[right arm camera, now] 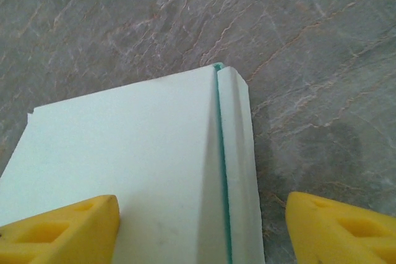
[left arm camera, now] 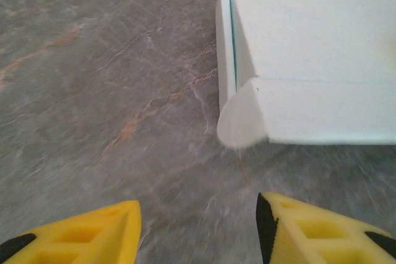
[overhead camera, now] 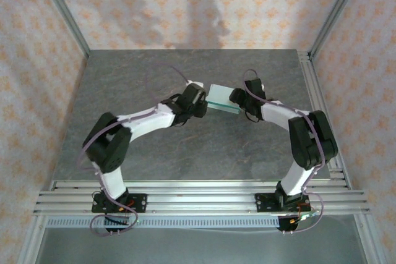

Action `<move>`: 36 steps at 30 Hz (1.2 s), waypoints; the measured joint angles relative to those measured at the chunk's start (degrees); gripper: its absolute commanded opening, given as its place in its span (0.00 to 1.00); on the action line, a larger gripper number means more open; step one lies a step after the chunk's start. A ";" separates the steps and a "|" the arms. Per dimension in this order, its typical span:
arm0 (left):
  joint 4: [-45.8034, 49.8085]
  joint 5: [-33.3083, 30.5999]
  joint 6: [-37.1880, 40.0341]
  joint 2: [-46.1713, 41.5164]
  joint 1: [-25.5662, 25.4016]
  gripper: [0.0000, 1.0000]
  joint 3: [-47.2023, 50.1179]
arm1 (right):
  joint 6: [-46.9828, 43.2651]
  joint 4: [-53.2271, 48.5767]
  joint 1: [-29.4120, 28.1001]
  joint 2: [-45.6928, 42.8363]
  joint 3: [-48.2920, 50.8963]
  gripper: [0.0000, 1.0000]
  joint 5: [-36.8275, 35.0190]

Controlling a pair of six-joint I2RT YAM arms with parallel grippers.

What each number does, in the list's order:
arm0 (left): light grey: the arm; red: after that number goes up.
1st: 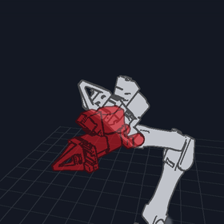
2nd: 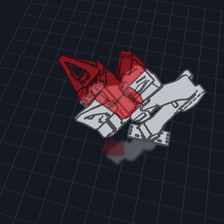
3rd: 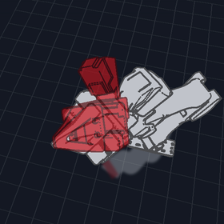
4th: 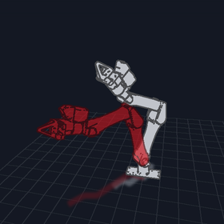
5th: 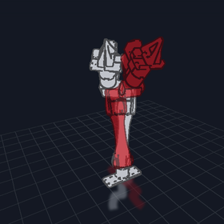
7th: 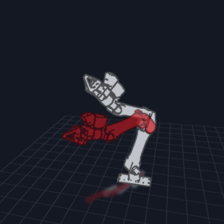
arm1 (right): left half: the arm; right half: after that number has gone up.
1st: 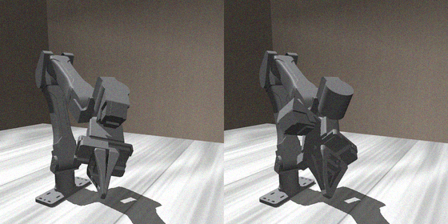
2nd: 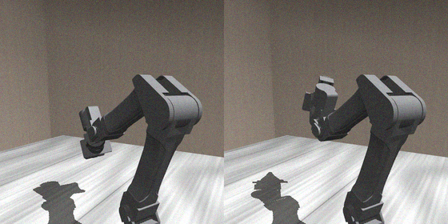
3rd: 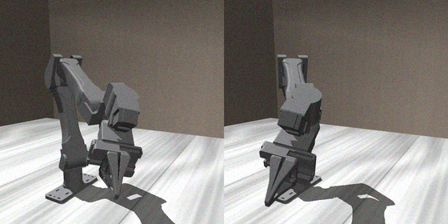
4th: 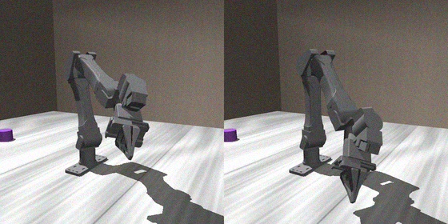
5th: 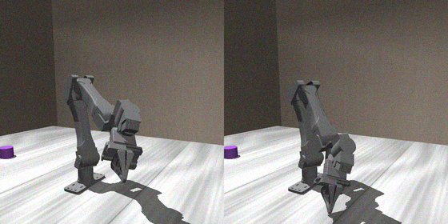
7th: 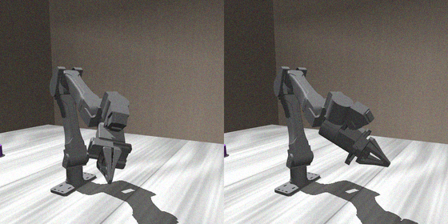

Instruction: Fold the paper box

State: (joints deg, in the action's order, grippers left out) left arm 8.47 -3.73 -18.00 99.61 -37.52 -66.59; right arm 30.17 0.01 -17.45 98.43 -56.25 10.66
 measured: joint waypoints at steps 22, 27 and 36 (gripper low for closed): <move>-1.64 19.96 -14.51 1.97 16.52 0.68 2.45 | -17.11 -2.97 -5.42 9.42 -10.12 0.44 17.94; -1.25 22.88 -15.61 3.21 16.52 0.49 2.69 | -14.47 -0.85 -5.55 9.42 -8.68 0.45 18.53; -1.18 23.91 -15.02 6.21 16.52 0.24 2.29 | -11.69 1.57 -5.55 9.42 -6.73 0.34 19.80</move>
State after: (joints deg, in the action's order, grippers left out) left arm 7.29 20.18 -33.01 105.82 -20.99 -64.29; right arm 18.48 1.58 -23.00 107.85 -62.98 30.46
